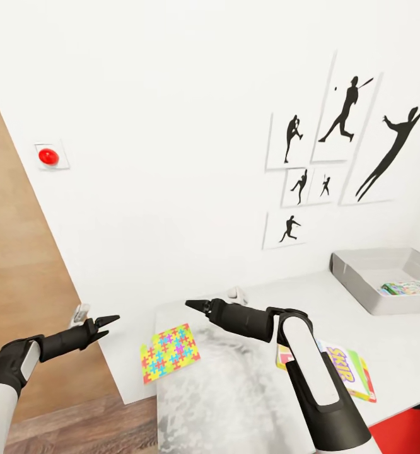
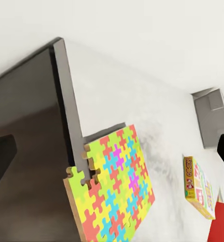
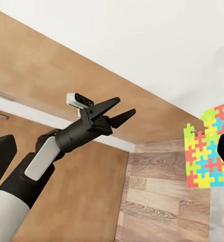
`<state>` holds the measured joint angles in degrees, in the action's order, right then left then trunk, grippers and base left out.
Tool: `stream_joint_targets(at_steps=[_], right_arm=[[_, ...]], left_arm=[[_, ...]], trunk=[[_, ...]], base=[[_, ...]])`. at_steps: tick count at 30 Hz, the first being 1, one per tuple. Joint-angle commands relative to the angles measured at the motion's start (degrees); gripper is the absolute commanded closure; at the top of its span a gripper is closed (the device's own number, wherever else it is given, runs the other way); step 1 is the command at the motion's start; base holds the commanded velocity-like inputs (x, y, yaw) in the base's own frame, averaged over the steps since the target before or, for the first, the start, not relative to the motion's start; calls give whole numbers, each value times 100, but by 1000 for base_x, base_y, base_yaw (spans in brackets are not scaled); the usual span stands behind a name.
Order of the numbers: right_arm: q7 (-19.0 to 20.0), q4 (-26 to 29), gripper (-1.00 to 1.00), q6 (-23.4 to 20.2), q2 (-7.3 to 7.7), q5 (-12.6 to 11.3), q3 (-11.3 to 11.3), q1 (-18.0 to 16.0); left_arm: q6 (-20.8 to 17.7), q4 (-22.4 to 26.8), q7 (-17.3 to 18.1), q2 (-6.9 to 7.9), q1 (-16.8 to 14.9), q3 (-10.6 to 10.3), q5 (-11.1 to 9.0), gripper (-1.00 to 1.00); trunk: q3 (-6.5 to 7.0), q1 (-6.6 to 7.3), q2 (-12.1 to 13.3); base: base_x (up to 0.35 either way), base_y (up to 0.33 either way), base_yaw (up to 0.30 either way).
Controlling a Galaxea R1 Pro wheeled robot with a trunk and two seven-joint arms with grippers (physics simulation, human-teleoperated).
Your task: Put all the toys in the child's room - the three board games (two on the bed and one on the table), the two jigsaw puzzles on the table, and the tennis ball on the table - inside the toy box on the table in the child's room.
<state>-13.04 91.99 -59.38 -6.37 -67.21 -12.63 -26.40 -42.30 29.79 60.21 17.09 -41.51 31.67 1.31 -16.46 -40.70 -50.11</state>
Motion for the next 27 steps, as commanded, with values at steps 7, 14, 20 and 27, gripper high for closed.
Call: stream_joint_targets(at_steps=[7,14,20,27], right_arm=[[-59,4,-100,-5,11,-52,14,-3],[-59,4,-100,-3,5,-55,8,-5],[-59,3,-100,-3,4,-56,6,-5],[-59,0,-100,0,-3,-56,4,-3]], left_arm=[[-55,0,273,19,-6,33,9,-100],[-52,0,462,29,-6,29,10,-100],[-51,0,480,31,-6,32,10,-100],[-50,0,490,31,-6,32,10,-100]], trunk=[[-134,-155,-288],[-260,-309,-569],[-367,-441,-810],[-493,-595,-1091]], base=[[0,0,0],[0,0,0],[0,0,0],[0,0,0]])
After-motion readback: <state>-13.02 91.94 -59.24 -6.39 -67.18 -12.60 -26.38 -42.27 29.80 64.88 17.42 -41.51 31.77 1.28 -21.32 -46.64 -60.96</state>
